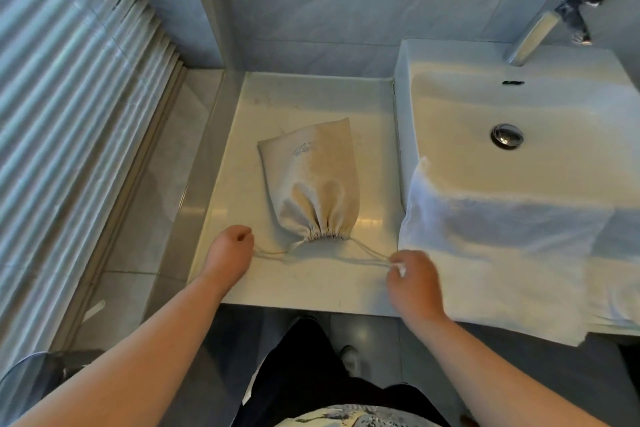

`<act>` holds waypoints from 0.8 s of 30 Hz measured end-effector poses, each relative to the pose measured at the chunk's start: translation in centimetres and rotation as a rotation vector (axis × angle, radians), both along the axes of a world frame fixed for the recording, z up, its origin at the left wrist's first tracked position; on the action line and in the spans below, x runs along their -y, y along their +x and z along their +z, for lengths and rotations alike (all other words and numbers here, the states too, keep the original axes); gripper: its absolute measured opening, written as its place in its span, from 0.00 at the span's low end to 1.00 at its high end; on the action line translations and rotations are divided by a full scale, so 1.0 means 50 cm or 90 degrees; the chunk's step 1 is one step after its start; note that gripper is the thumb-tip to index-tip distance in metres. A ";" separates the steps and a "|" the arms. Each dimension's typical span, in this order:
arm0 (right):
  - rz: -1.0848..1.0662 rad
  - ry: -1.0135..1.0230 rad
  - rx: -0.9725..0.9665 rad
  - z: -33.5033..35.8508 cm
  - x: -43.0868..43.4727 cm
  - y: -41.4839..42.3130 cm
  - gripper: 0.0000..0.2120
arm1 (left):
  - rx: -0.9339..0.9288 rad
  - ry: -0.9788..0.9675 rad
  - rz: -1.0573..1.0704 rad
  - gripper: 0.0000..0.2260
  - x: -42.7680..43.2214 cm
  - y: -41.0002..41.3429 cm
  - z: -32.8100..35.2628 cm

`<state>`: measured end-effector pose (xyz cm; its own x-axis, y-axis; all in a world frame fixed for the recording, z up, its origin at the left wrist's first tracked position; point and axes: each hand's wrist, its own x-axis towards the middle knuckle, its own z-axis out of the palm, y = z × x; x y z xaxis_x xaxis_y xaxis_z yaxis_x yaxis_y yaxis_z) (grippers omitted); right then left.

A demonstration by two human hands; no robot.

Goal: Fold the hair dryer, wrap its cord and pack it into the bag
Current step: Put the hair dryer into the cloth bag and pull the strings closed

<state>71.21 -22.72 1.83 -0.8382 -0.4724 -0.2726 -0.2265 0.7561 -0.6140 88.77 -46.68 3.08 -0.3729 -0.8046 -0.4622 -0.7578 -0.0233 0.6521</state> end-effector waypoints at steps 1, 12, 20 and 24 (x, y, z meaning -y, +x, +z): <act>0.012 -0.011 0.128 0.002 0.022 0.017 0.06 | -0.007 -0.006 -0.013 0.11 0.005 -0.008 0.006; -0.388 -0.300 0.682 -0.020 0.253 0.020 0.08 | -0.044 -0.099 -0.203 0.20 0.197 -0.226 0.027; -0.645 -0.339 0.638 -0.031 0.237 -0.024 0.09 | 0.022 -0.064 -0.318 0.26 0.311 -0.370 -0.016; -0.690 -0.377 0.609 -0.037 0.199 -0.040 0.15 | 0.025 0.063 -0.422 0.17 0.289 -0.399 -0.058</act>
<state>69.18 -32.65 -0.04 -0.4677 -0.0088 -0.8838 0.8799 -0.0992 -0.4647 68.81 -61.13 0.19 -0.7547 -0.3645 -0.5455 -0.6558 0.3961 0.6427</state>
